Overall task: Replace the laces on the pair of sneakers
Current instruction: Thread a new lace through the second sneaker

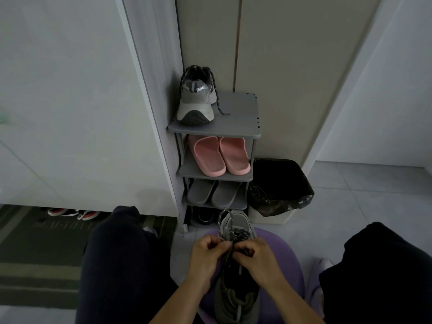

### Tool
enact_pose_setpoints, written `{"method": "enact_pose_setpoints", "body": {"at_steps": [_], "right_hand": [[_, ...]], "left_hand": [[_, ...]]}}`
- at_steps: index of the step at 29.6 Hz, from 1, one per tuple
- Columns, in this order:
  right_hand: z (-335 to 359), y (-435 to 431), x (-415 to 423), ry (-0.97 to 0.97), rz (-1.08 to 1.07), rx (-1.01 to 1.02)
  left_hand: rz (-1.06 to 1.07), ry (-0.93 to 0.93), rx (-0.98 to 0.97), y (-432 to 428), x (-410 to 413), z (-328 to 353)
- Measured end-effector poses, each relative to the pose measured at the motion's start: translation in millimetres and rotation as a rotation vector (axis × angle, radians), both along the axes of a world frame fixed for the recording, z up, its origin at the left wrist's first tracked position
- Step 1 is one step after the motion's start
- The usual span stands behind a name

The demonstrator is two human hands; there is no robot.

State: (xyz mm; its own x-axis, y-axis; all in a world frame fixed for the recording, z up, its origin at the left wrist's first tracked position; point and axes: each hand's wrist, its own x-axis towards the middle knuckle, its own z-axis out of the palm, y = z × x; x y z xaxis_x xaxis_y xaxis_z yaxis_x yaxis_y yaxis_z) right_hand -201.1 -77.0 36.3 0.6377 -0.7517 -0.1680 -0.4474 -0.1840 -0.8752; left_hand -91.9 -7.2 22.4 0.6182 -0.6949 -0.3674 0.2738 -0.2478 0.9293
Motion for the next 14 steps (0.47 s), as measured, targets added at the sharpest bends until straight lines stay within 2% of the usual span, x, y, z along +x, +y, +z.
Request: {"method": "enact_pose_setpoints", "body": {"at_steps": [4, 7, 11, 14], "right_hand": [[-4, 2, 0, 0.029, -0.045, -0.036], [-3, 1, 0, 0.051, -0.066, -0.016], [-4, 1, -1, 0.011, -0.067, 0.043], [-4, 0, -4, -0.044, -0.123, 0.057]], "left_hand": [[-0.060, -0.047, 0.008, -5, 2, 2], [-0.076, -0.017, 0.031, -5, -1, 0], [-0.055, 0.081, -0.003, 2, -14, -2], [-0.047, 0.059, 0.004, 2, -17, -1]]}}
